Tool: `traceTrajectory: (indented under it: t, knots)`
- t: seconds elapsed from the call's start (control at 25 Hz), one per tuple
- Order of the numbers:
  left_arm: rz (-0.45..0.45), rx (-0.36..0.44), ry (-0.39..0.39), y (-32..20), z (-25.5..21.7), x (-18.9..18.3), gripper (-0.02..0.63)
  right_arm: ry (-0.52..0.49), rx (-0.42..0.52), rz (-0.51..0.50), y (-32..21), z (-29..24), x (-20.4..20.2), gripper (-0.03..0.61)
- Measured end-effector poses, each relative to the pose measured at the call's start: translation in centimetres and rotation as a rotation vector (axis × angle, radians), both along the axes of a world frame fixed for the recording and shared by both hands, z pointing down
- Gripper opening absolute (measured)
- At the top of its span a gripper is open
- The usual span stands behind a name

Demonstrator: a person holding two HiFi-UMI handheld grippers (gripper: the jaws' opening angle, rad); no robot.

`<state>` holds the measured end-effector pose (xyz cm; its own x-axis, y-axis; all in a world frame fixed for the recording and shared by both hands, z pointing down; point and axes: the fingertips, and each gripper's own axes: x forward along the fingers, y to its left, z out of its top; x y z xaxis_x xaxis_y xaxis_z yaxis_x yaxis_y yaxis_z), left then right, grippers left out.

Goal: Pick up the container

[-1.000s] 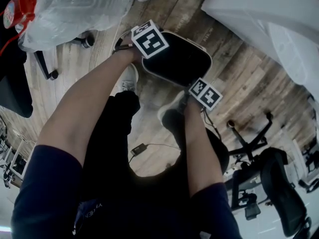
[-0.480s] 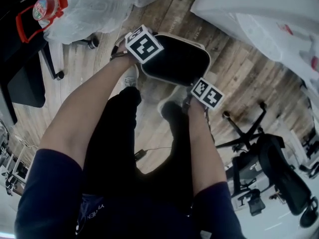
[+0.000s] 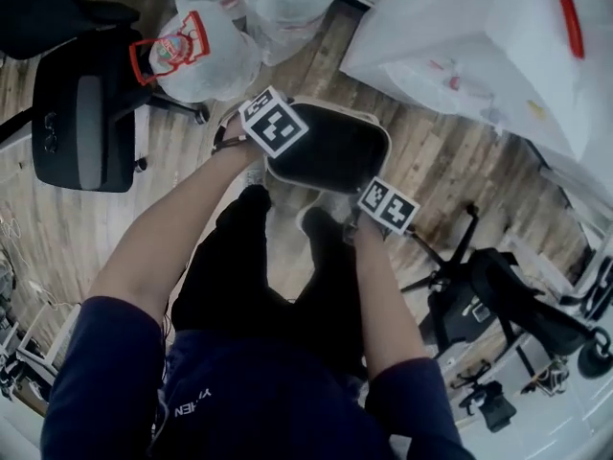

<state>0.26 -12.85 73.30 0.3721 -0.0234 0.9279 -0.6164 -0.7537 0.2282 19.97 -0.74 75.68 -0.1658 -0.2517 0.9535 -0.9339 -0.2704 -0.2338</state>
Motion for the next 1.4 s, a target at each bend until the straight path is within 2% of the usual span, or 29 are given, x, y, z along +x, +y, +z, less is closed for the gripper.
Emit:
traceTrajectory:
  t: [0.2,0.4,0.72,0.96,1.16,1.4]
  knots:
    - [-0.054,0.033,0.036,-0.1,-9.6,-0.3,0.083,-0.002,0.047,-0.042,-0.6,-9.0,-0.2,0.060]
    - [-0.083,0.046,0.020,1.1,-18.6,-1.8,0.086,-0.013,0.110,-0.079,-1.0,-17.8,-0.8,0.061]
    - [-0.128,0.173,0.018,2.7,-30.1,-2.9,0.083,0.006,0.197,-0.131,-0.7,-28.3,-1.5,0.060]
    - [-0.144,0.248,0.024,1.8,-36.1,-4.1,0.083,0.013,0.288,-0.158,-2.4,-33.8,-2.5,0.060]
    - [-0.150,0.277,0.047,2.6,-38.8,-4.1,0.084,0.011,0.306,-0.161,-1.4,-36.1,-2.6,0.061]
    - [-0.145,0.254,0.053,3.1,-39.0,-3.7,0.086,0.008,0.303,-0.149,-1.2,-36.5,-2.0,0.061]
